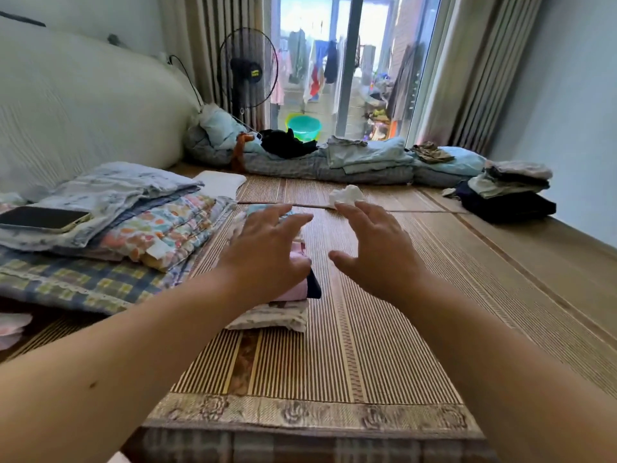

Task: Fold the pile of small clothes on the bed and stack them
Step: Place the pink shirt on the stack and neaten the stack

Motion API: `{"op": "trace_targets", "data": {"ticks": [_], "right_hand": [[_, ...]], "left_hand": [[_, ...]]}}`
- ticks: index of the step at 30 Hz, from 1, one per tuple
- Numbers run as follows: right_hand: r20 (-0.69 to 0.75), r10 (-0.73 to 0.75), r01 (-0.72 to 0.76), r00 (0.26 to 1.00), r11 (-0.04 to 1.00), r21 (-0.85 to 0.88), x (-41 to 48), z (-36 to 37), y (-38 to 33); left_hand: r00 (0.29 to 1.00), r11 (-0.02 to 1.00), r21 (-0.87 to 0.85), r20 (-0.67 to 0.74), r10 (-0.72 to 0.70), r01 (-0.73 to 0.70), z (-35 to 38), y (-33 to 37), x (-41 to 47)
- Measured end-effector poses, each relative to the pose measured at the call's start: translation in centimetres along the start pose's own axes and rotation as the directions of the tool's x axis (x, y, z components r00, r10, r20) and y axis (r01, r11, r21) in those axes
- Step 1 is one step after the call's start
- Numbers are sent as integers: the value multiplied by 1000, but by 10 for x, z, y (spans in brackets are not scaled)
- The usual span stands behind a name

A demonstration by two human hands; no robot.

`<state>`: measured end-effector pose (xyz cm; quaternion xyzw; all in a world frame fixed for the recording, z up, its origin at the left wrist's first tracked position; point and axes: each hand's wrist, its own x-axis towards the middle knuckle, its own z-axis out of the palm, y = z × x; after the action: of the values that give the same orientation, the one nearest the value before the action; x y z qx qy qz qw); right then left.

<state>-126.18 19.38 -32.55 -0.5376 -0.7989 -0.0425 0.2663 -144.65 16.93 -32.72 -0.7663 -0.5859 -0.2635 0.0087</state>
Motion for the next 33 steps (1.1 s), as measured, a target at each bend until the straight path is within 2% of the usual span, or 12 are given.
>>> {"op": "trace_targets", "data": {"ticks": [5,9,14,17,21,28,33], "right_hand": [[4,24,-24,1000,996,87,33,59,42],[97,67,-78,993,991,109,74,115,82],[207,102,-130,973,984,124,129,145,107],[292,118,-161,949,979,127,149,133,97],[388,66,-121,919,985,120,182,81,64],[482,26,-93,876,989,116,230,-37,-10],[534,70,-141,842,986,93,251,-79,-46]], "left_hand": [[1000,999,-43,20,1,0,73,-14,43],[995,989,-117,50,-83,88,135,-33,94],[985,984,-98,101,-142,151,151,-59,154],[966,976,-77,174,-189,205,127,-66,169],[937,969,-19,261,-232,245,58,-61,184],[916,969,-9,328,-232,248,-84,-43,205],[874,946,-50,402,-274,320,-141,-50,215]]}}
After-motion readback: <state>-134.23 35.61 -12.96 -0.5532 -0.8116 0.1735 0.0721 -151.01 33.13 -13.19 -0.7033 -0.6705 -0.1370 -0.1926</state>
